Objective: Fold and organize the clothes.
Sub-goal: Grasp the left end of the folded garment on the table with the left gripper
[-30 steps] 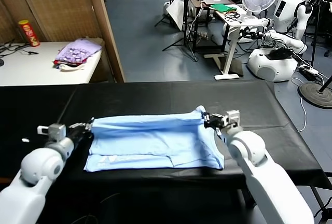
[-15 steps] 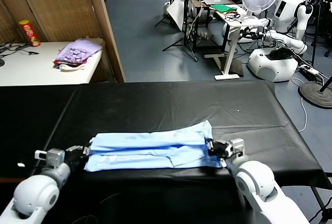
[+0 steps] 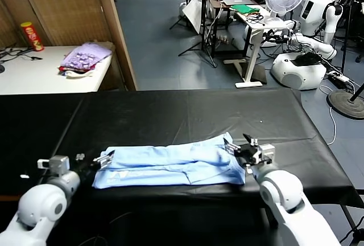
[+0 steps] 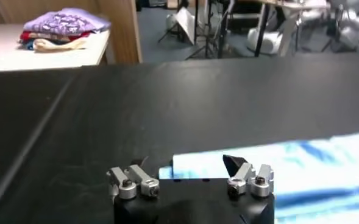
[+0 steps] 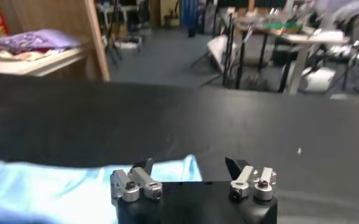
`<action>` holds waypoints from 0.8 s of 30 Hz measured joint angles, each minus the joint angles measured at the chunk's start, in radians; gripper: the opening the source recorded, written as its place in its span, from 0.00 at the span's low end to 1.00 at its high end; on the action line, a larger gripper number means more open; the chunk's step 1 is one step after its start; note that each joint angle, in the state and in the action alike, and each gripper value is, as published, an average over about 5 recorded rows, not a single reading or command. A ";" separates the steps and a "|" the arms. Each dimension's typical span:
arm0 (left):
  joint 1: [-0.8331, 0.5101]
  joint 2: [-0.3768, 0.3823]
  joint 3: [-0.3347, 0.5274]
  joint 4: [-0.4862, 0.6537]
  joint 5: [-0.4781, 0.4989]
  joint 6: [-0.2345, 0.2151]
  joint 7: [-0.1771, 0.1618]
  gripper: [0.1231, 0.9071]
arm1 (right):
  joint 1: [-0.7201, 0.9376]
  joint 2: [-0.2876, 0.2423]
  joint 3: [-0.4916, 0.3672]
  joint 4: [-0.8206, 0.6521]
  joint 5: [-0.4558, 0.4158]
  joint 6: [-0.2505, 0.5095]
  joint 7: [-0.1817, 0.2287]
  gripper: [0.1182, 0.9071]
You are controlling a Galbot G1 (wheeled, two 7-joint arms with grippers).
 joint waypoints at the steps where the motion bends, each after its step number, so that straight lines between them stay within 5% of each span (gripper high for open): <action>1: -0.011 -0.009 0.007 0.013 0.001 -0.002 0.001 0.86 | 0.009 0.006 -0.002 -0.017 0.000 0.001 -0.002 0.85; 6: -0.058 -0.046 0.028 0.079 -0.004 -0.007 0.001 0.82 | 0.042 0.044 -0.007 -0.087 -0.012 0.004 -0.005 0.68; 16: -0.082 -0.075 0.035 0.157 0.045 -0.027 0.011 0.17 | 0.040 0.121 -0.024 -0.147 -0.112 0.095 0.041 0.06; 19: -0.080 -0.090 0.043 0.167 0.120 -0.073 0.010 0.02 | 0.037 0.145 -0.024 -0.162 -0.146 0.134 0.079 0.04; 24: -0.087 -0.131 0.055 0.190 0.290 -0.183 -0.001 0.00 | 0.032 0.173 -0.016 -0.175 -0.168 0.166 0.089 0.04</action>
